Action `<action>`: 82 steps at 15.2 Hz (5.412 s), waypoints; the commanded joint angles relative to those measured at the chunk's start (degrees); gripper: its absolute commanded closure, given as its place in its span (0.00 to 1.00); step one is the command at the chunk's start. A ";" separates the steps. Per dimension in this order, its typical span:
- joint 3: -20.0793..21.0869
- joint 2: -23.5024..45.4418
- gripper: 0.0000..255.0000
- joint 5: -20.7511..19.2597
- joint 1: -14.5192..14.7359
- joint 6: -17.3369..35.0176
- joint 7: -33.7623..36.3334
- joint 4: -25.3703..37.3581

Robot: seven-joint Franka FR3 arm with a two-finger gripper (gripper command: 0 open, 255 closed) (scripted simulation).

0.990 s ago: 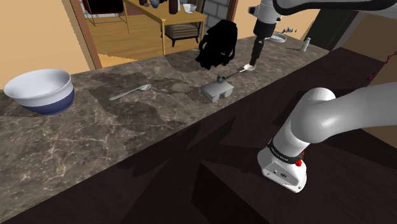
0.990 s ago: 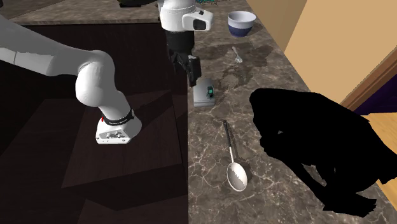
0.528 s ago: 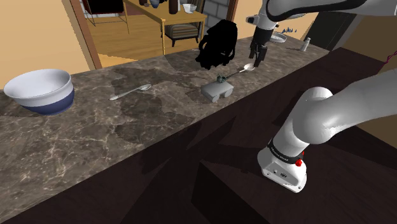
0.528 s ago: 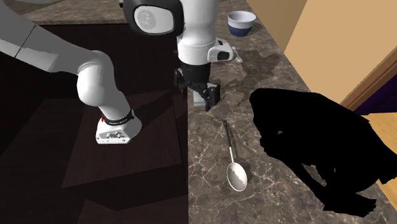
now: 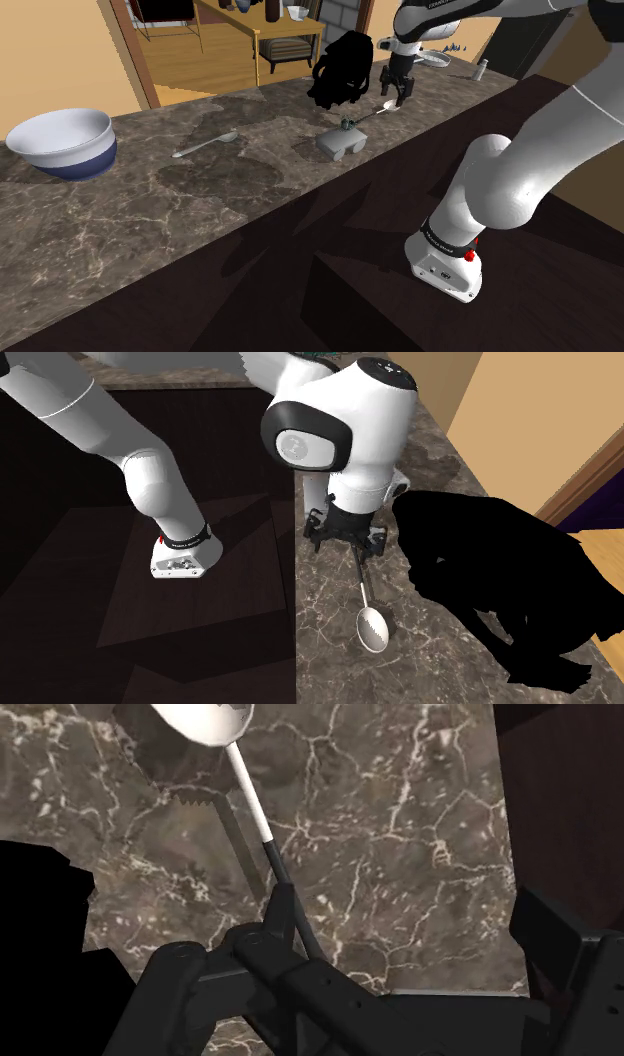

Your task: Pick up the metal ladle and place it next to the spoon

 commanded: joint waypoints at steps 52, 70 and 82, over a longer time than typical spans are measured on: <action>-9.13 18.47 1.00 13.43 5.63 -5.19 -29.45 16.50; 7.56 7.32 1.00 8.62 16.75 -6.00 1.02 7.70; 15.61 14.22 1.00 15.65 24.39 -6.42 13.38 13.22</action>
